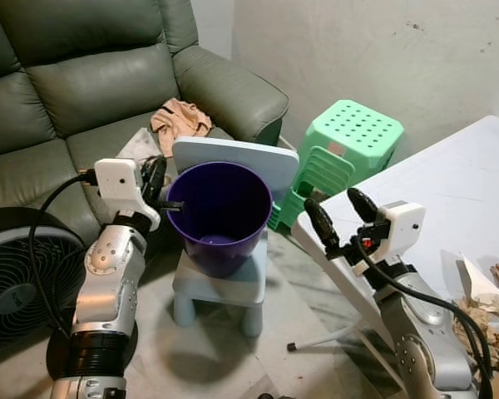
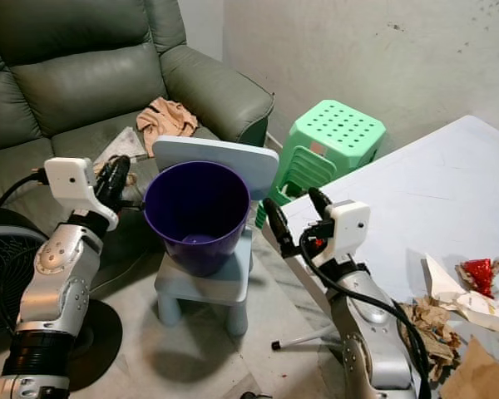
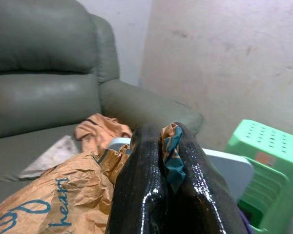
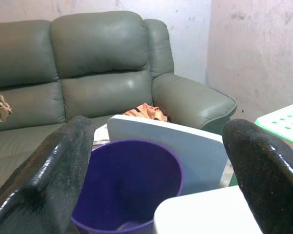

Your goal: Picking trash to rubbish bin

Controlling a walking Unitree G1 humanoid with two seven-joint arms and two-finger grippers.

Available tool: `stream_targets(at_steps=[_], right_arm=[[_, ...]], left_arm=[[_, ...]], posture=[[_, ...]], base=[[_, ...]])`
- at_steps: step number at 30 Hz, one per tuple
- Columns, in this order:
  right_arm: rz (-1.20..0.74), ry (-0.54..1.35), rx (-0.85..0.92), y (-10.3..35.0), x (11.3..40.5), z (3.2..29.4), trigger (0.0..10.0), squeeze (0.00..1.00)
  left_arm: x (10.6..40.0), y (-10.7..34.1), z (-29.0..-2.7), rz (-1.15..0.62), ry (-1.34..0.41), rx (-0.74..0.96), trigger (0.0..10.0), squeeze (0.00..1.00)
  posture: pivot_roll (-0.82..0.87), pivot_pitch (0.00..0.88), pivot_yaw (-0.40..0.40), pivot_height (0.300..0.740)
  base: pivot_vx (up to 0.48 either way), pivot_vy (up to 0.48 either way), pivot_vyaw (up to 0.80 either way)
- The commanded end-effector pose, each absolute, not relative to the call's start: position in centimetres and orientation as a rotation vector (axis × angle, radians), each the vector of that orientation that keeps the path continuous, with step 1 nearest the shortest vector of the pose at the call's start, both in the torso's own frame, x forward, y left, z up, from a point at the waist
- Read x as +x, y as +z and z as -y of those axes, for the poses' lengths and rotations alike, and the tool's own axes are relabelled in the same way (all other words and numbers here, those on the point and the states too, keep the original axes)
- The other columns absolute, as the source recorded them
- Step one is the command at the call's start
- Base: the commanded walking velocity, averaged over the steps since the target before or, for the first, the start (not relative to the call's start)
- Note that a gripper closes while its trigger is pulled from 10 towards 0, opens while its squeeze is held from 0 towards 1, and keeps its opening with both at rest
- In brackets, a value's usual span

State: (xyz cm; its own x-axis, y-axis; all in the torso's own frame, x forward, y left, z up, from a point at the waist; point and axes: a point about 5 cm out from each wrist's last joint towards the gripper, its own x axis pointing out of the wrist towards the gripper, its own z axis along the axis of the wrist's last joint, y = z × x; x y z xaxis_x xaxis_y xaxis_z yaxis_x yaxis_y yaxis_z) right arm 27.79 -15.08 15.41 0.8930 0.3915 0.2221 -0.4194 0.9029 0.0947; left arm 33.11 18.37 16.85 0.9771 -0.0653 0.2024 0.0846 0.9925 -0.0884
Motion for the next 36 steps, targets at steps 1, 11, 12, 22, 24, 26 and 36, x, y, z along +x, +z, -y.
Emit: stream_targets(at_steps=[1,11,12,22,24,26,36], right_arm=[[0.219,0.421,0.134,15.8,27.9,15.5,10.0,0.0],[0.22,0.426,0.125,15.9,27.9,15.6,10.0,0.0],[0.218,0.425,0.122,15.8,27.9,15.7,10.0,0.0],[0.198,0.446,0.098,15.6,27.7,15.9,10.0,0.0],[0.196,0.447,0.094,15.6,27.7,15.9,10.0,0.0],[0.193,0.45,0.094,15.6,27.8,15.9,10.0,0.0],[0.155,0.526,0.049,15.2,27.5,15.8,10.0,0.0]], left_arm=[[33.4,17.2,-18.6,0.203,-0.064,-0.09,10.0,0.0],[33.4,17.8,-19.3,0.201,-0.051,-0.072,10.0,0.0],[33.5,17.7,-19.3,0.198,-0.053,-0.072,10.0,0.0],[33.7,17.0,-18.4,0.156,-0.038,-0.011,10.0,0.0],[33.7,16.9,-18.3,0.156,-0.039,-0.014,10.0,0.0],[33.7,16.9,-18.3,0.153,-0.038,-0.019,10.0,0.0],[34.2,15.2,-18.7,0.086,-0.088,0.046,10.0,0.0]], posture=[[-0.01,0.107,-0.071,0.74],[-0.01,0.107,-0.072,0.74],[-0.01,0.108,-0.072,0.74],[-0.02,0.116,-0.078,0.74],[-0.02,0.118,-0.082,0.74],[-0.02,0.121,-0.084,0.74],[-0.01,0.137,-0.103,0.74]], base=[[0.465,0.0,0.0],[0.435,0.0,0.0],[0.259,0.0,0.0],[0.051,0.0,0.0],[0.0,0.0,0.0],[0.0,0.0,0.0],[0.0,0.0,0.0]])
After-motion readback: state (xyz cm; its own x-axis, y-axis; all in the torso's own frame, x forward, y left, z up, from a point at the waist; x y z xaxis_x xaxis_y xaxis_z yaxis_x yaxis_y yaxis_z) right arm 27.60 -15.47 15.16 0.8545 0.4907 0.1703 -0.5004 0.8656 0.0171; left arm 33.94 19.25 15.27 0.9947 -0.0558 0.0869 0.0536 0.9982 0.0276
